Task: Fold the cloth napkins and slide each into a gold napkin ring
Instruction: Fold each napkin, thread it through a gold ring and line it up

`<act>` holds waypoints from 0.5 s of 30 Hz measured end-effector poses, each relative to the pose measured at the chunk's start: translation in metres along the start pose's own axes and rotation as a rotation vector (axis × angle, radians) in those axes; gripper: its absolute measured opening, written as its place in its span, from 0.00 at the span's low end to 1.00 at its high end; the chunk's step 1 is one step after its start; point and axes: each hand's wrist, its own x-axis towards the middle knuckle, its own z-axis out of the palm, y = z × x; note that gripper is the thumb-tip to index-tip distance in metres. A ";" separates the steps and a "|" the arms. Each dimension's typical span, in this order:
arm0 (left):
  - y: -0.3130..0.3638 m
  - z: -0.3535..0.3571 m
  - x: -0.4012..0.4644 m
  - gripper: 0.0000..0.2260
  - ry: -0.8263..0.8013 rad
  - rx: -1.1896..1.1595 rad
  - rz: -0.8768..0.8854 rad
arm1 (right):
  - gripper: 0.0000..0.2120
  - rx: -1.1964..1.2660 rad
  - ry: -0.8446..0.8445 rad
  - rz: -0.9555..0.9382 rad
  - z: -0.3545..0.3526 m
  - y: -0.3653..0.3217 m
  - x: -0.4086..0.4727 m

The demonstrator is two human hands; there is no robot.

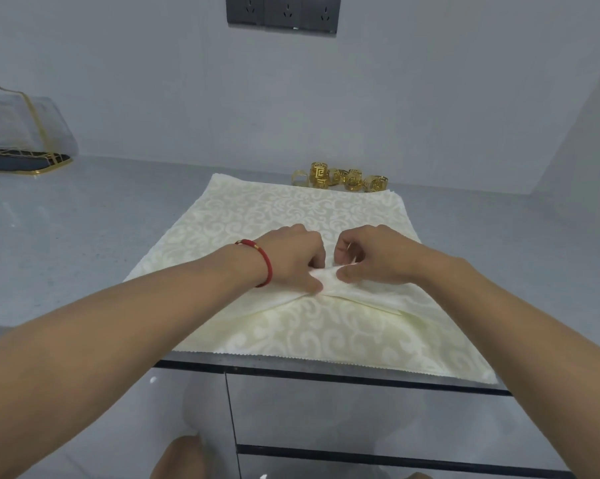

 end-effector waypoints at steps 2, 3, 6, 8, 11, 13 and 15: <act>0.002 -0.001 0.001 0.06 0.019 -0.019 -0.012 | 0.10 -0.158 0.065 -0.092 0.009 -0.007 -0.008; 0.002 -0.003 0.001 0.05 0.010 -0.063 -0.026 | 0.13 -0.250 0.076 -0.125 0.015 -0.010 -0.012; 0.001 -0.008 0.001 0.05 -0.019 -0.173 -0.056 | 0.17 -0.480 0.119 -0.225 0.028 -0.009 -0.018; 0.002 -0.009 0.001 0.05 -0.011 -0.173 -0.049 | 0.11 -0.487 0.157 -0.301 0.032 -0.002 -0.015; 0.003 -0.003 0.000 0.09 0.078 -0.118 -0.002 | 0.06 -0.345 0.120 -0.268 0.028 0.010 -0.005; 0.007 0.002 -0.001 0.08 0.128 -0.022 0.014 | 0.09 -0.235 0.101 -0.265 0.023 0.014 0.001; 0.010 0.005 0.000 0.08 0.146 0.045 0.004 | 0.10 -0.191 0.082 -0.285 0.020 0.016 0.005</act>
